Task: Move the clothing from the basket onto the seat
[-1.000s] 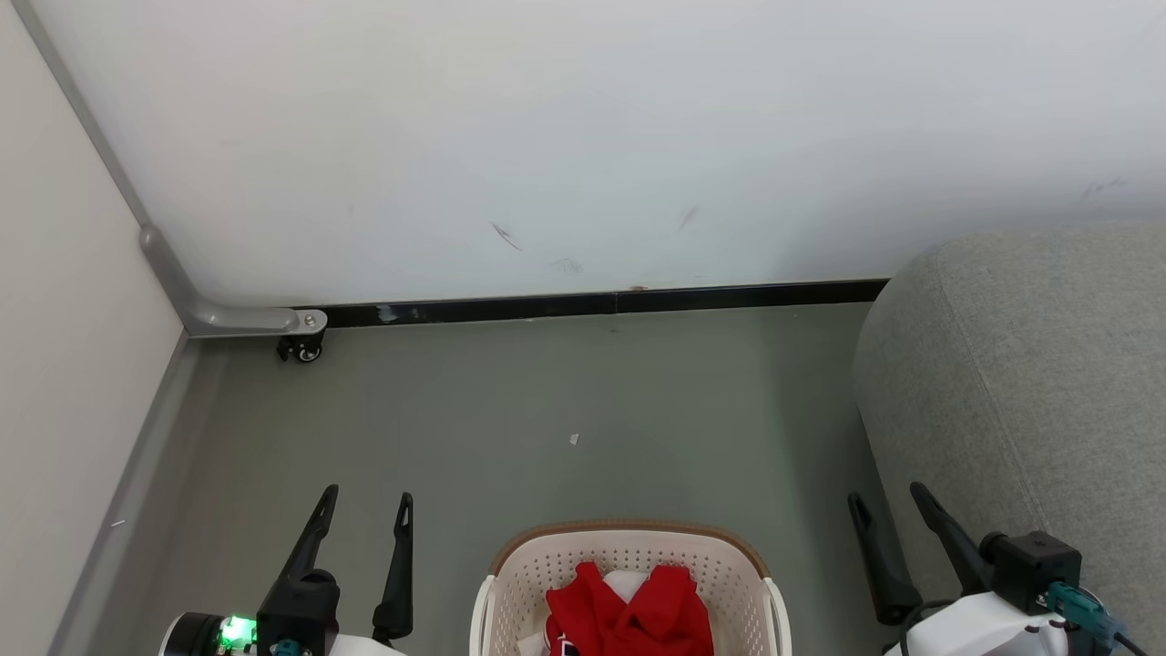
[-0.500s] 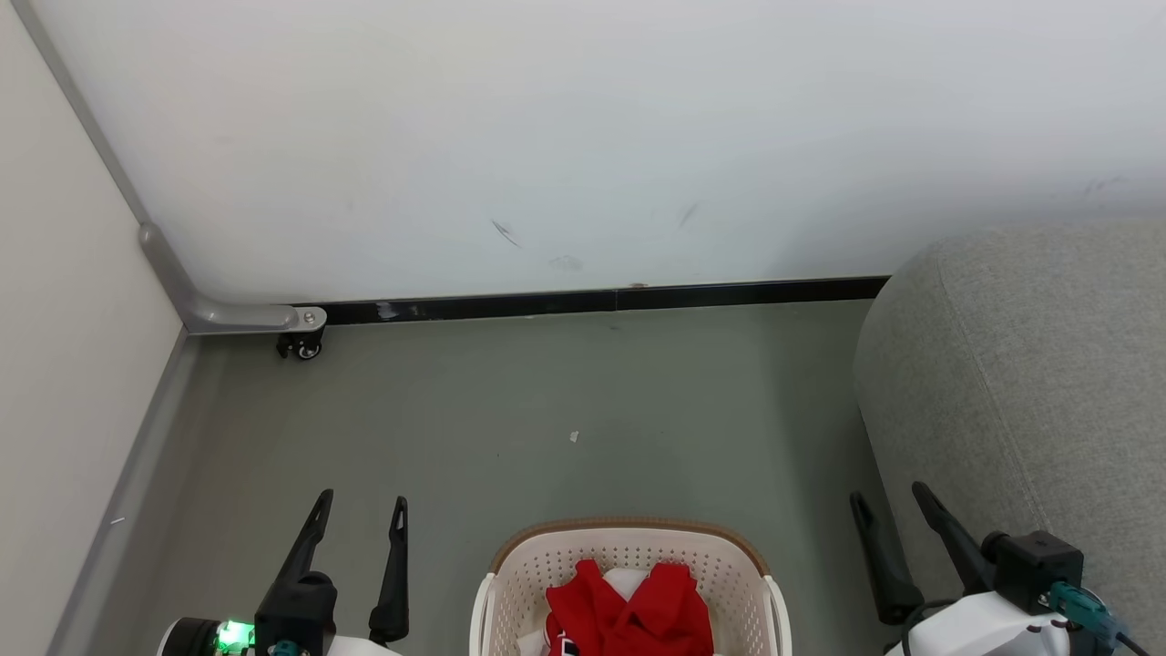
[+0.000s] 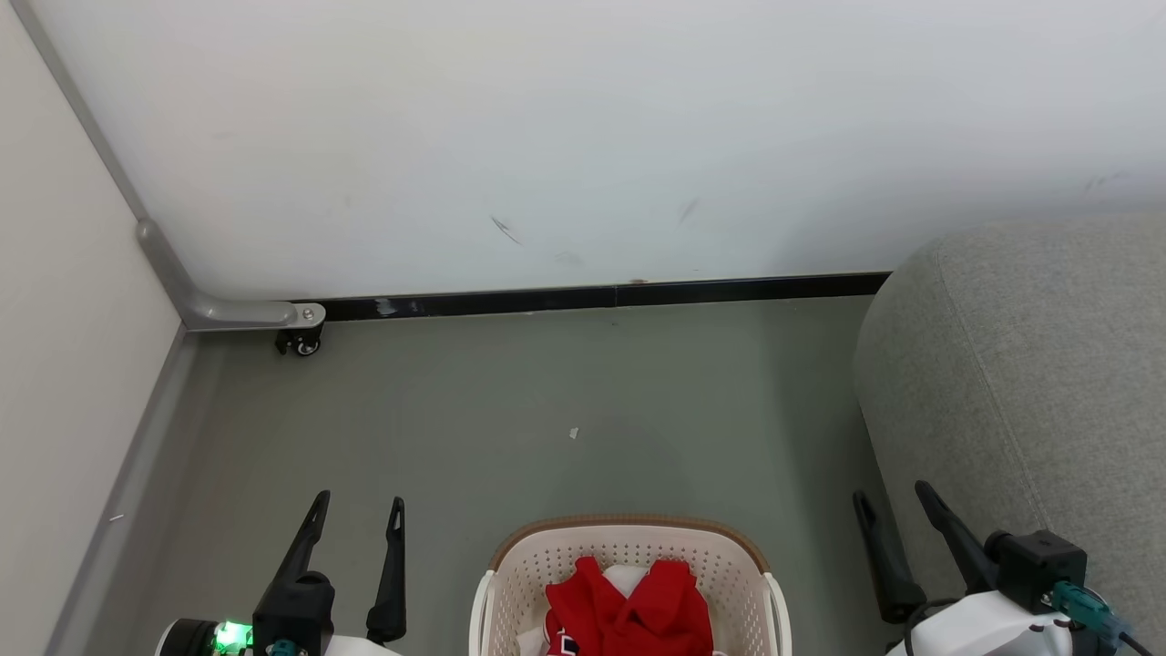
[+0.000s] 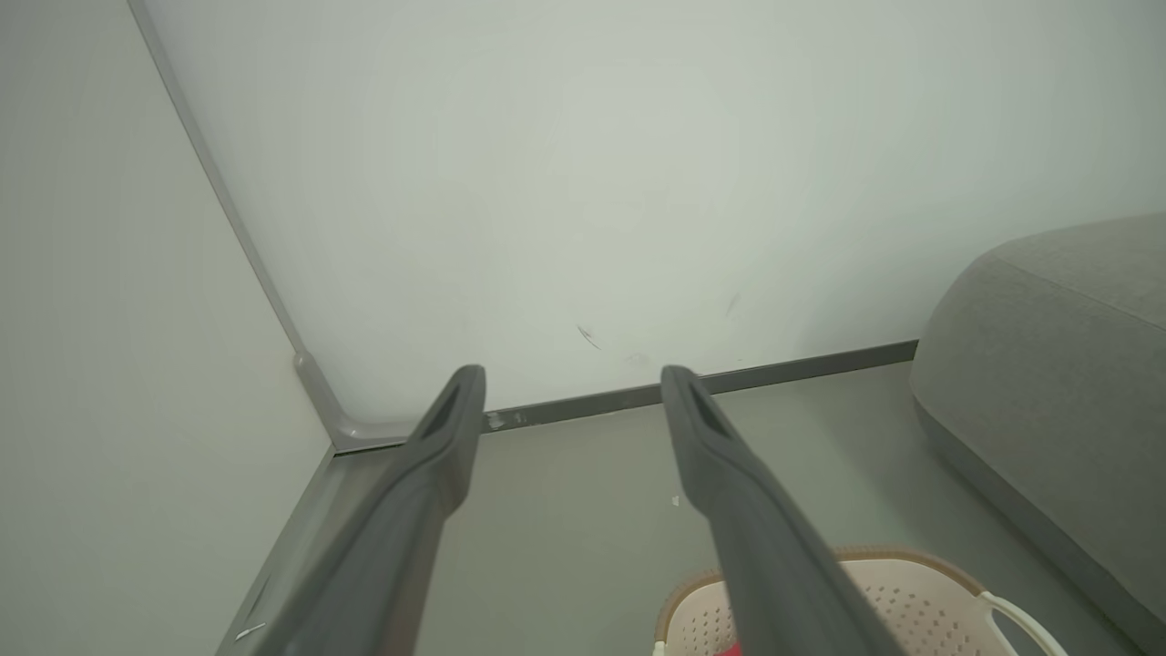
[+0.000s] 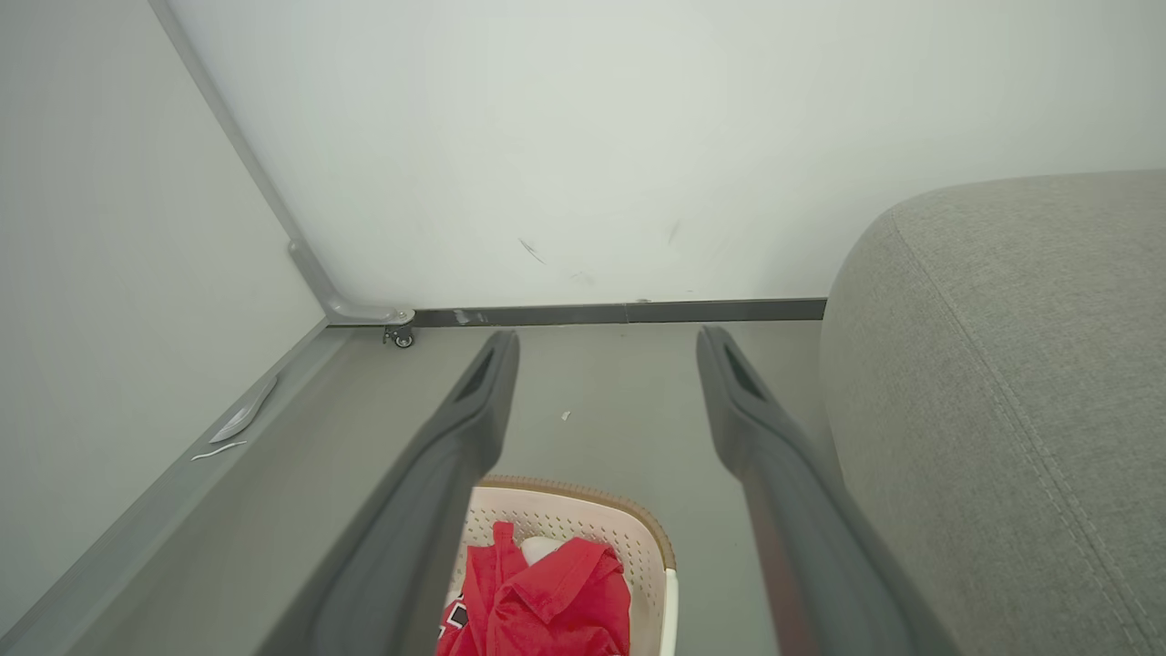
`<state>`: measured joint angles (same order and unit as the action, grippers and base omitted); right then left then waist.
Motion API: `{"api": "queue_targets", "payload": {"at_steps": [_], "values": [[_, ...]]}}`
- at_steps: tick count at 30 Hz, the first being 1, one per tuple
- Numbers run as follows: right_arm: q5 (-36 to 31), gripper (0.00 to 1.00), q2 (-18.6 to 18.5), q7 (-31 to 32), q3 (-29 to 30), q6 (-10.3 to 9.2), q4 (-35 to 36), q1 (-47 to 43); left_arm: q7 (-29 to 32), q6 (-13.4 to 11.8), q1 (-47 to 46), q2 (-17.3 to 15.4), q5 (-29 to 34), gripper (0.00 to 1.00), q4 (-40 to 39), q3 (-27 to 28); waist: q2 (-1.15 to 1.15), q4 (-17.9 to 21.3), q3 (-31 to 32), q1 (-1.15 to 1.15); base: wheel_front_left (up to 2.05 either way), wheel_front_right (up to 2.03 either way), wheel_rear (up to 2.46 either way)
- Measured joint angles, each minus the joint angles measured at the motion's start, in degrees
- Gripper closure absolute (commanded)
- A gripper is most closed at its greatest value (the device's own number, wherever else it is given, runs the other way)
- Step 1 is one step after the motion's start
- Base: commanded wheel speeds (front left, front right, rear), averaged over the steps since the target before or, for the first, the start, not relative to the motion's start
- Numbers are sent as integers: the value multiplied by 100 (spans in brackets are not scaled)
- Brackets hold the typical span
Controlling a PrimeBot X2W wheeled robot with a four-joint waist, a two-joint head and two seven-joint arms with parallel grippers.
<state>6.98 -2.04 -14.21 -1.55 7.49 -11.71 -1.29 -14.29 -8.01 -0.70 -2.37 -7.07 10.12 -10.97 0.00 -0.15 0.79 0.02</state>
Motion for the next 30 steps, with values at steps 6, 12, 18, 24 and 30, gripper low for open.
{"api": "queue_targets", "payload": {"at_steps": [6, 12, 18, 24, 30], "values": [[-1, 0, 0, 0, 8, 0, 26, 1, 0, -43, -1, 1, 0, 0, 12, 12, 0, 4, -36, 0, 0, 0, 0], [-1, 0, -1, 0, 93, 0, 69, 0, 0, -13, -105, -21, 80, 0, 112, -60, 0, 15, -95, 0, 0, 0, 0], [-58, 0, 0, 0, 226, 0, 142, -90, -1, 94, -358, -124, 218, 0, 308, -147, 0, 37, -192, -1, 0, 0, 0], [-120, 0, 2, 0, 374, 0, 326, -86, -1, 178, -366, -114, 236, 0, 532, -268, 0, 64, -304, -1, 0, 0, 0], [-121, 0, 3, -1, 587, 0, 552, -85, -1, 299, -495, -105, 337, 0, 794, -478, 0, 108, -477, -1, 0, 0, 0]]}}
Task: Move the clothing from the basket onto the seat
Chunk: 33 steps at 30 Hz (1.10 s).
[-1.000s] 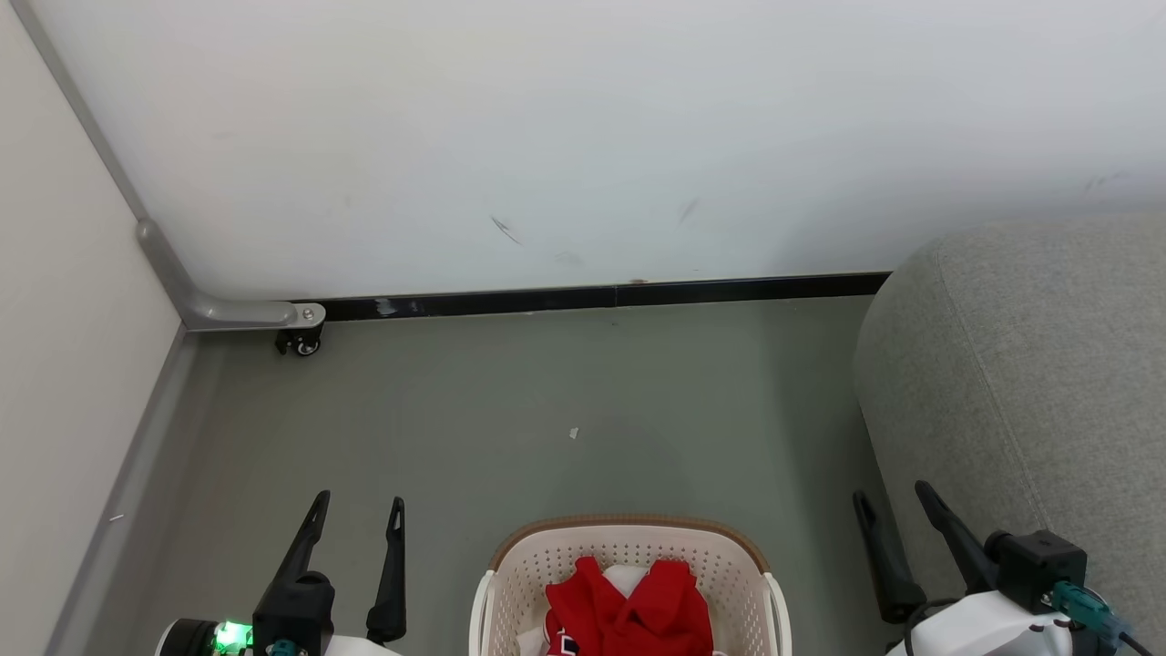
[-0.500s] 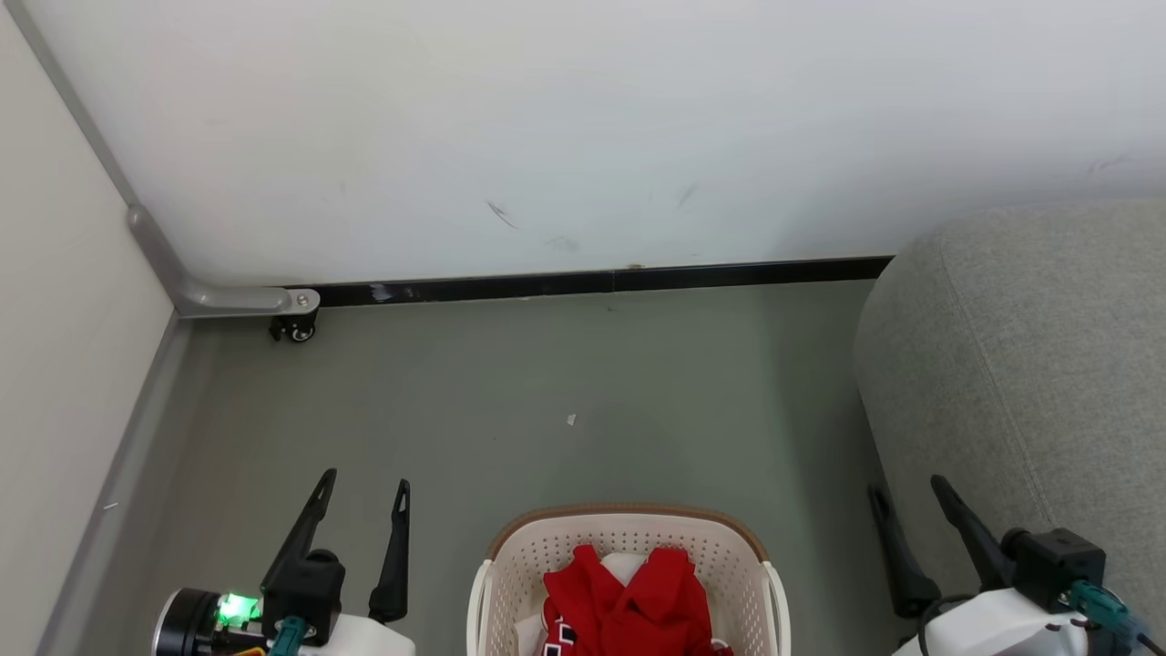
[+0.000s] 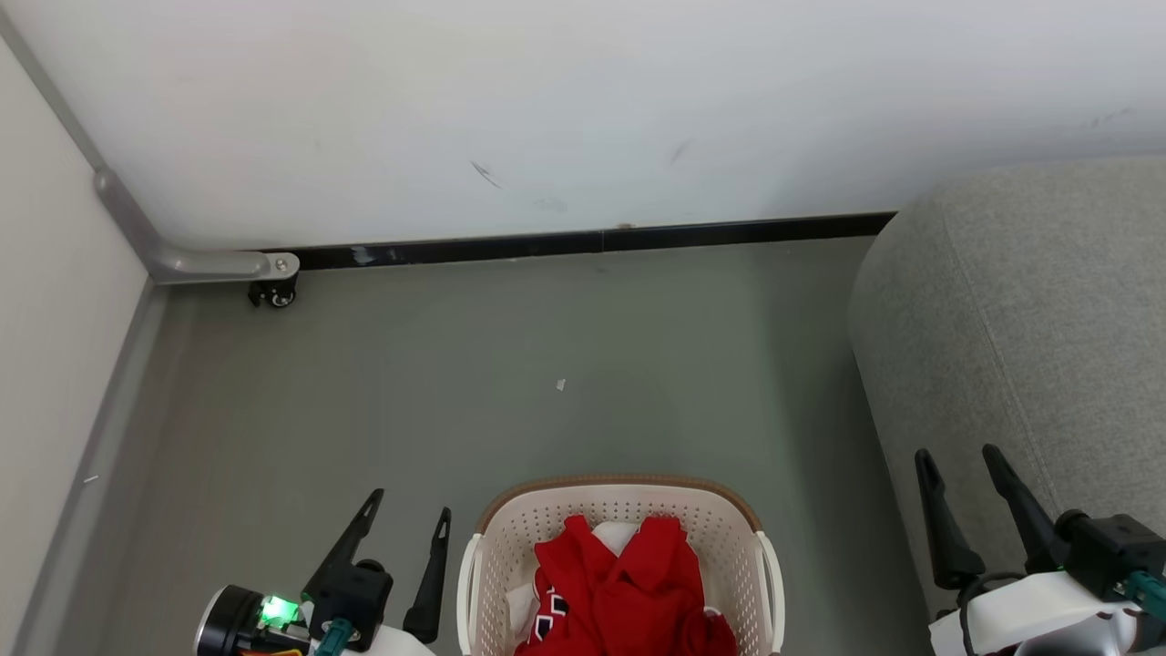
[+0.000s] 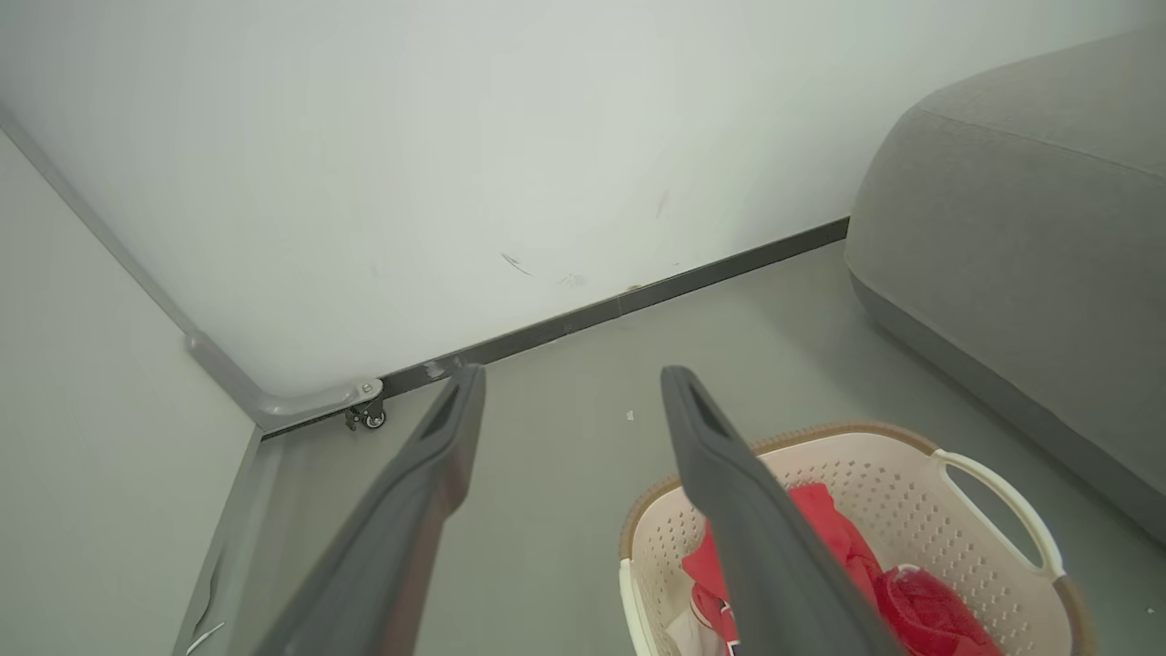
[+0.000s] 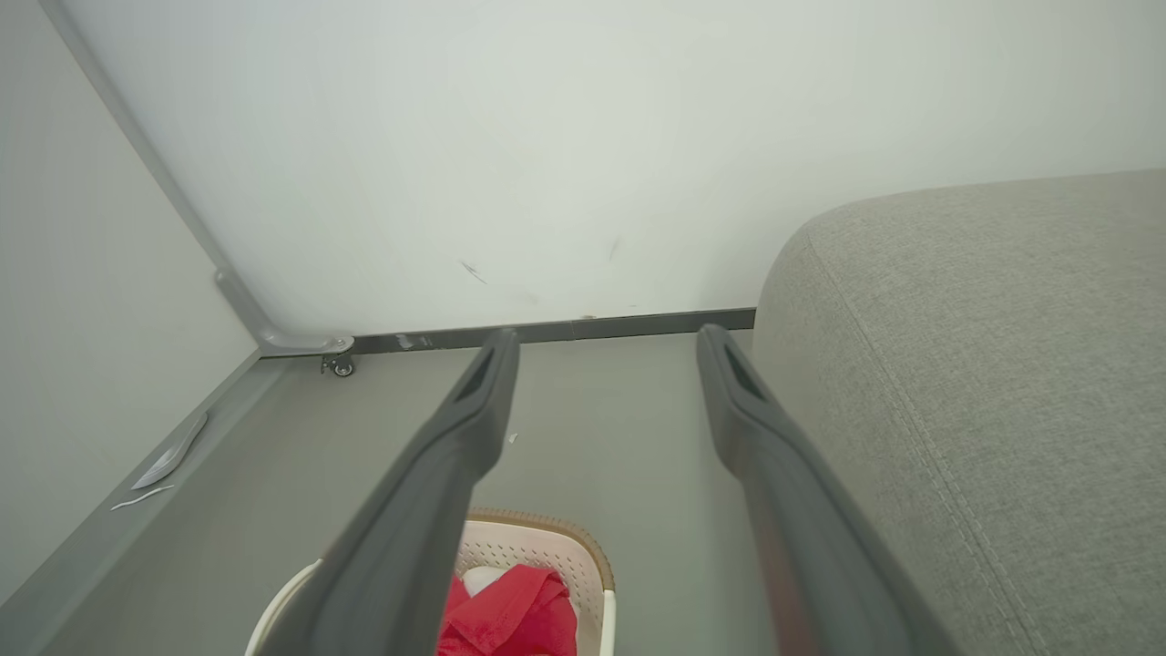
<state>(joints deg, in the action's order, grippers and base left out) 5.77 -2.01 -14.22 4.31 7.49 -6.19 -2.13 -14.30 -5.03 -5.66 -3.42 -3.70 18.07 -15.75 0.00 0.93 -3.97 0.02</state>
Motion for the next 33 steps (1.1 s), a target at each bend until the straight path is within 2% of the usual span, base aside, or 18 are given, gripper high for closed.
{"api": "queue_targets", "payload": {"at_steps": [10, 25, 33], "values": [[-134, 0, 0, -7, 249, 0, 421, 18, 0, 272, -454, 20, 244, 0, 465, -453, 0, 119, -435, 0, 0, 0, 0], [-74, 0, -1, -14, 209, 0, 944, 404, 0, 524, -1307, 91, 654, 0, 1111, -1045, 0, 390, -1268, 0, 0, 0, 0], [62, 0, -1, -15, 146, 0, 1112, 733, 0, 527, -1692, 107, 801, 0, 1464, -1273, 0, 601, -1792, 0, 0, 0, 0]]}}
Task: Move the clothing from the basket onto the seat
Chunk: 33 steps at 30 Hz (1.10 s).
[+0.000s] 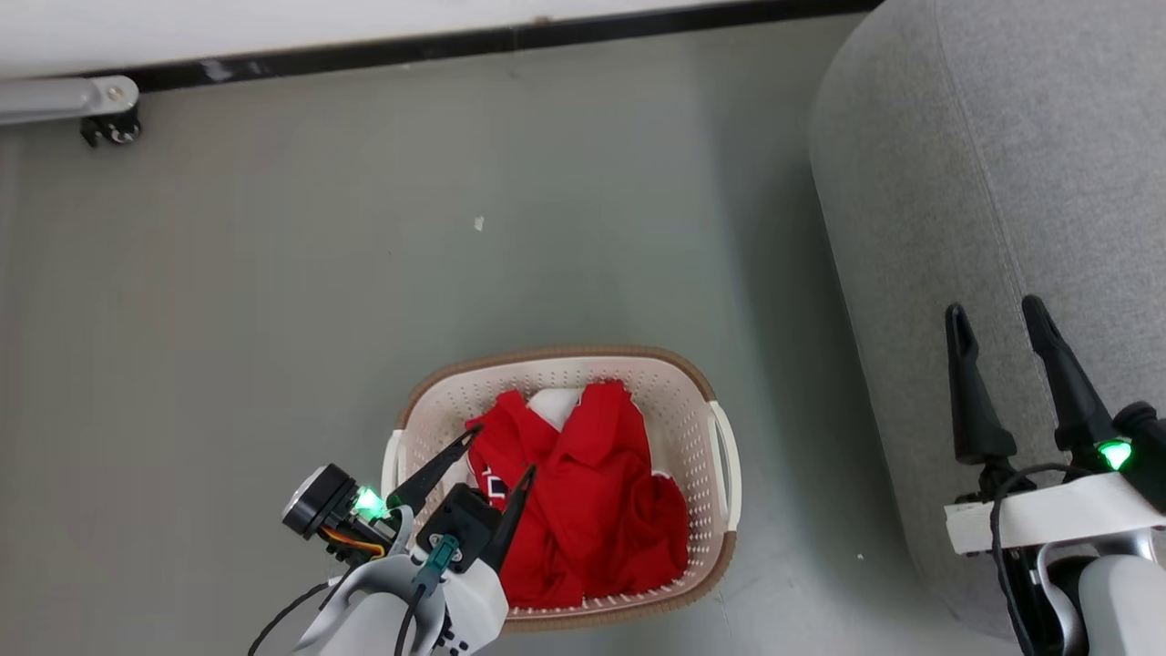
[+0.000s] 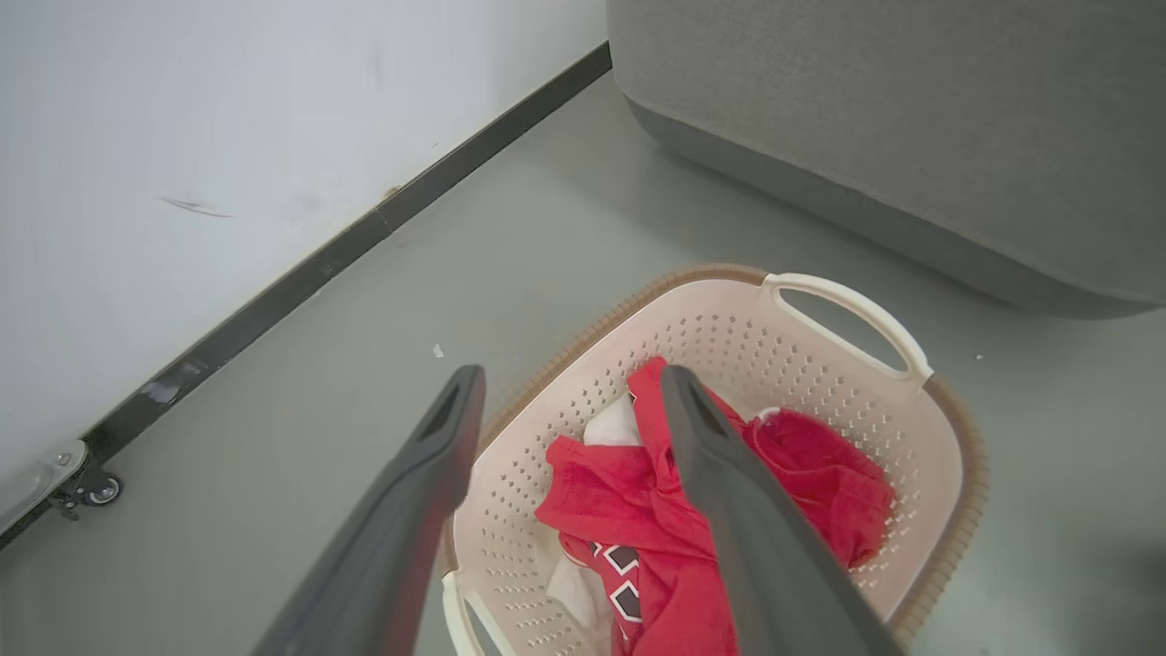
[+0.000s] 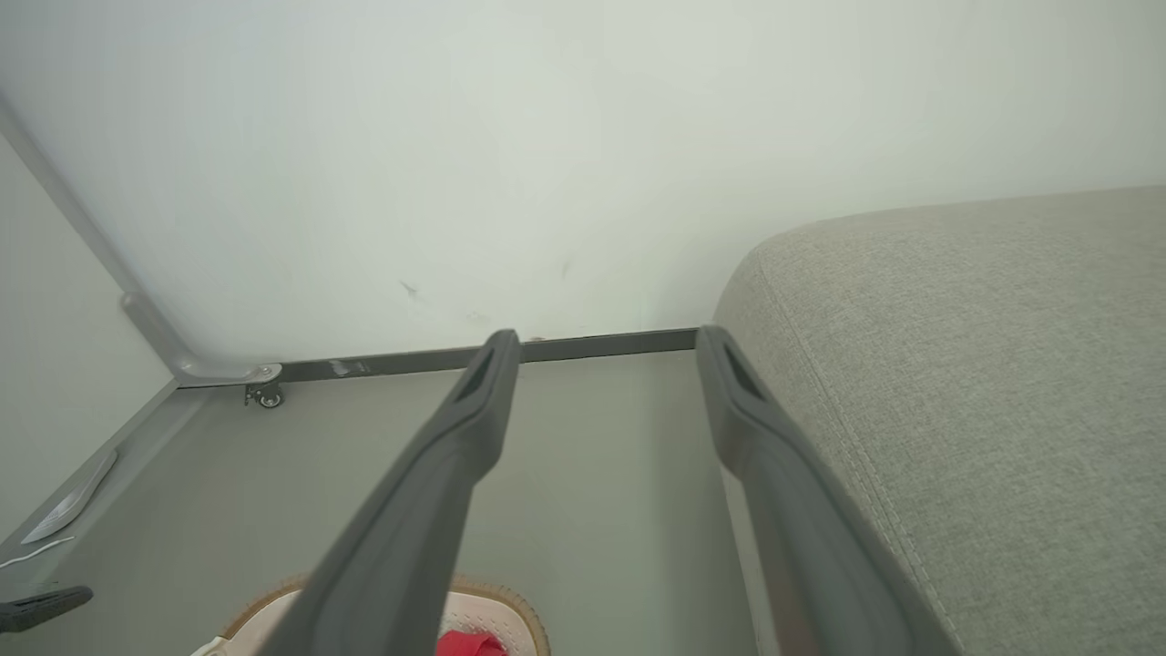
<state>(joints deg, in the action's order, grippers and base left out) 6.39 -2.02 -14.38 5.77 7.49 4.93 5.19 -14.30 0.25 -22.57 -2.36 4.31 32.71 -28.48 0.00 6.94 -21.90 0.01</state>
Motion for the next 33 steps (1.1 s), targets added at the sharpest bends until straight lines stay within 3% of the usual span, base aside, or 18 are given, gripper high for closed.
{"api": "queue_targets", "payload": {"at_steps": [33], "values": [[535, 0, -15, -3, -422, 0, 193, 1269, -15, -37, -1319, 3, 336, 0, 1135, -388, 0, 813, -1904, 0, 0, 0, 0]]}}
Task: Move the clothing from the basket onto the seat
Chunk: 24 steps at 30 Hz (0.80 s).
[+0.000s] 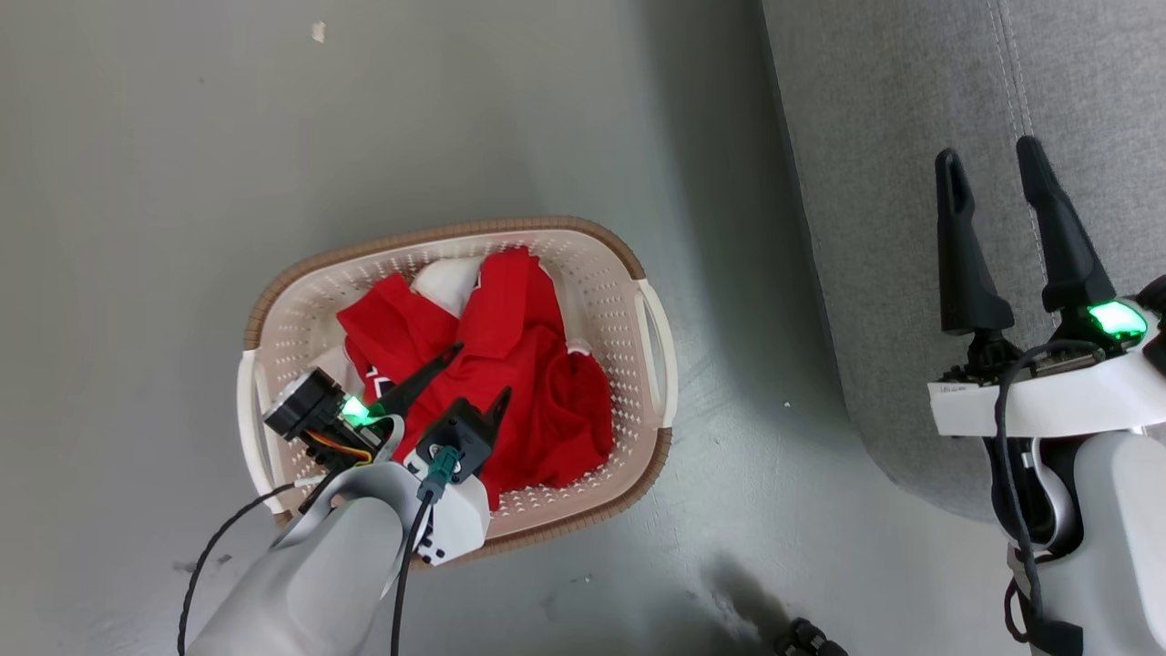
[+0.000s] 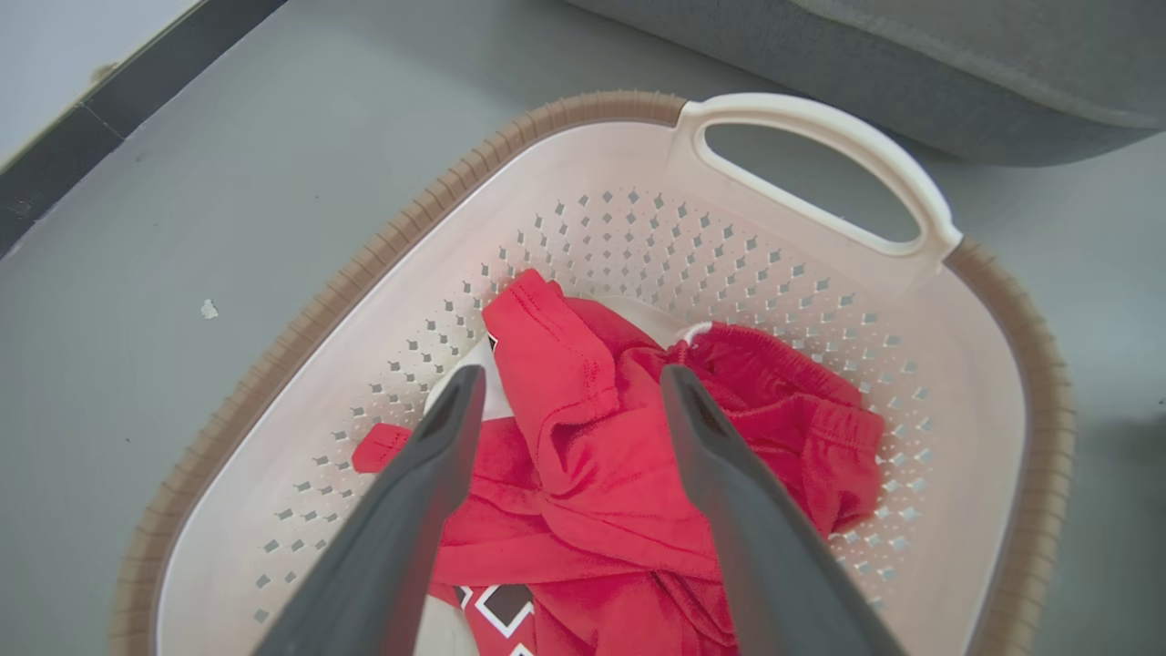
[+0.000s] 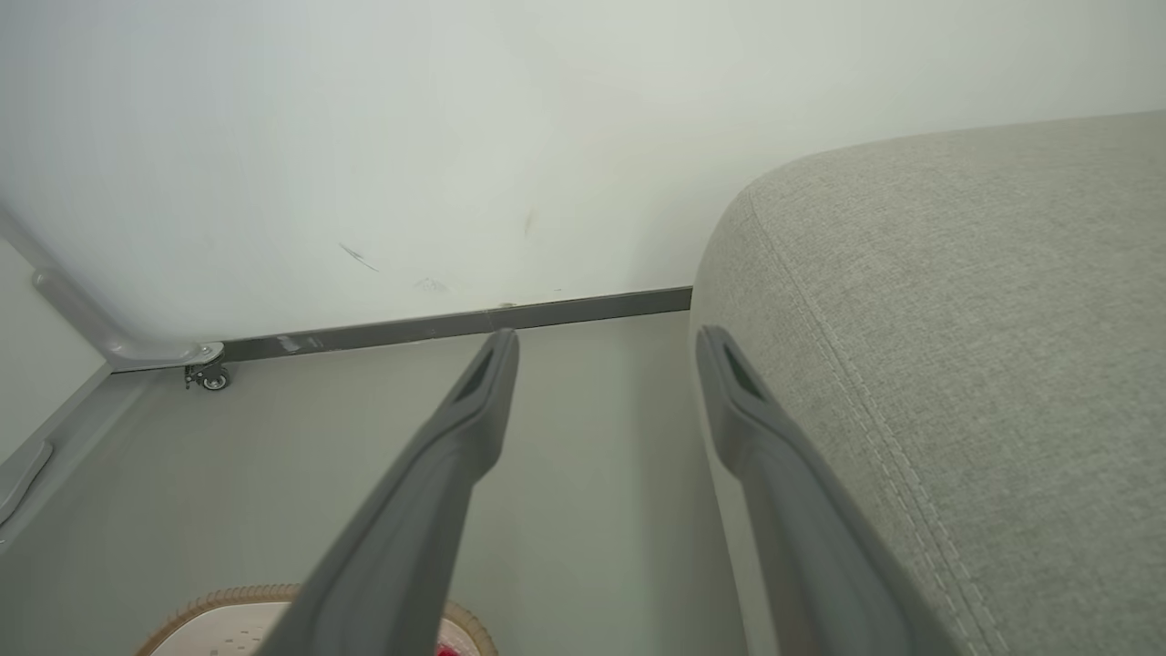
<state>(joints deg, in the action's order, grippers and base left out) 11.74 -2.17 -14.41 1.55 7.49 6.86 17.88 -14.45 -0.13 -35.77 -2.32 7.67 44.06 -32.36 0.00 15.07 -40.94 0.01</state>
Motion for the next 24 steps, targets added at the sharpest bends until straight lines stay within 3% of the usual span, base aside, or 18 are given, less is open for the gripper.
{"api": "queue_targets", "payload": {"at_steps": [24], "values": [[390, 0, -1, -5, -166, 0, 3, 536, 0, -341, -800, -145, 198, 0, 833, 80, 0, 471, -899, 0, 0, 0, 0]]}}
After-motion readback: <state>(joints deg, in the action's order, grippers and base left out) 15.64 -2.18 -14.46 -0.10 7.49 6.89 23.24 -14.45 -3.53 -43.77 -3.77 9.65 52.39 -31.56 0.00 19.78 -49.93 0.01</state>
